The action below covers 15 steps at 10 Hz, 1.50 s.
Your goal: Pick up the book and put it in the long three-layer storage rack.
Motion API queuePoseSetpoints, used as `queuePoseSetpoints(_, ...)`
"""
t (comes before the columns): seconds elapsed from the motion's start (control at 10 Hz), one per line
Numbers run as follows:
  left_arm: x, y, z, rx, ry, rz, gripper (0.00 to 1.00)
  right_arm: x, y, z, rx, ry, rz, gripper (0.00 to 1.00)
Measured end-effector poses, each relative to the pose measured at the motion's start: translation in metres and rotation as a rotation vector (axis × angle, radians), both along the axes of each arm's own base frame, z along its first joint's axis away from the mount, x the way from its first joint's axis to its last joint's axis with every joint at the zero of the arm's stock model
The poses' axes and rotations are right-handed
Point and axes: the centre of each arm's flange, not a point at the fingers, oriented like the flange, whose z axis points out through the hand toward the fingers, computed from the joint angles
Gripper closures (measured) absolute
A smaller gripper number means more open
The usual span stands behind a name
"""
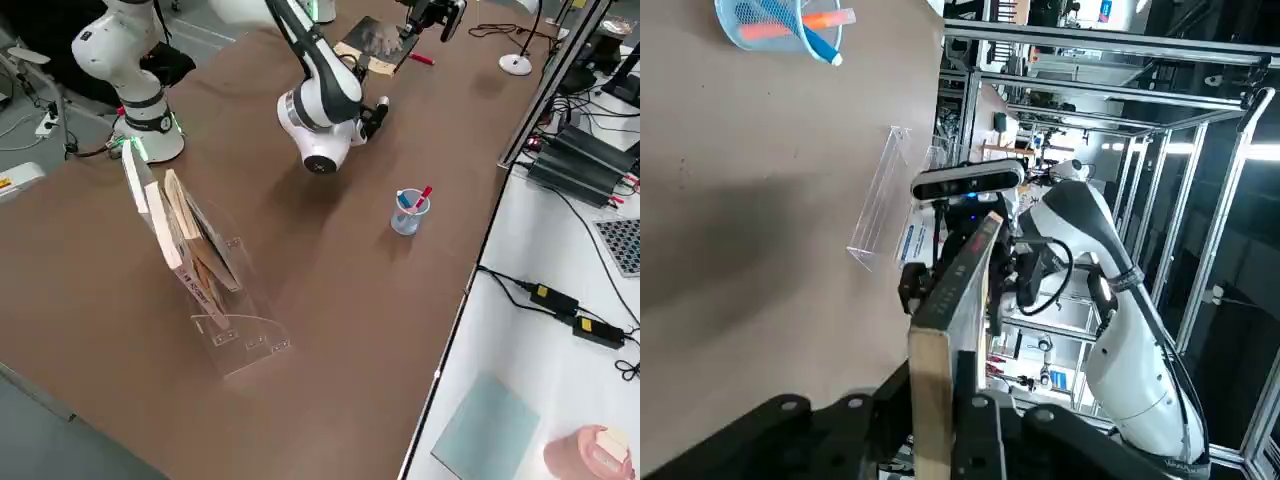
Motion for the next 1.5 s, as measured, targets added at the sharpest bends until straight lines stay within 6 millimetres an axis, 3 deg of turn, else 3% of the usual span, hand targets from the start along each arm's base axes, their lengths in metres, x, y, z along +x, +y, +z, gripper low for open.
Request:
queuePoseSetpoints(0.4, 0.000, 0.000, -0.001, 0.001, 0.001, 0.000, 0.96, -0.003, -0.003, 0.003, 0.011, 0.004, -0.003, 0.85)
queuePoseSetpoints(1.1, -0.001, -0.002, -0.001, 0.000, 0.002, -0.002, 0.92, -0.004, -0.005, 0.005, 0.020, 0.034, 0.002, 0.85)
queuePoseSetpoints(1.2, -0.002, -0.003, -0.001, -0.001, 0.002, -0.002, 0.85, -0.004, -0.008, 0.006, 0.019, 0.048, 0.002, 0.85)
queuePoseSetpoints(1.5, 0.001, -0.002, 0.003, -0.007, -0.001, 0.003, 0.47, 0.004, -0.036, 0.020, 0.003, 0.103, -0.017, 0.85)
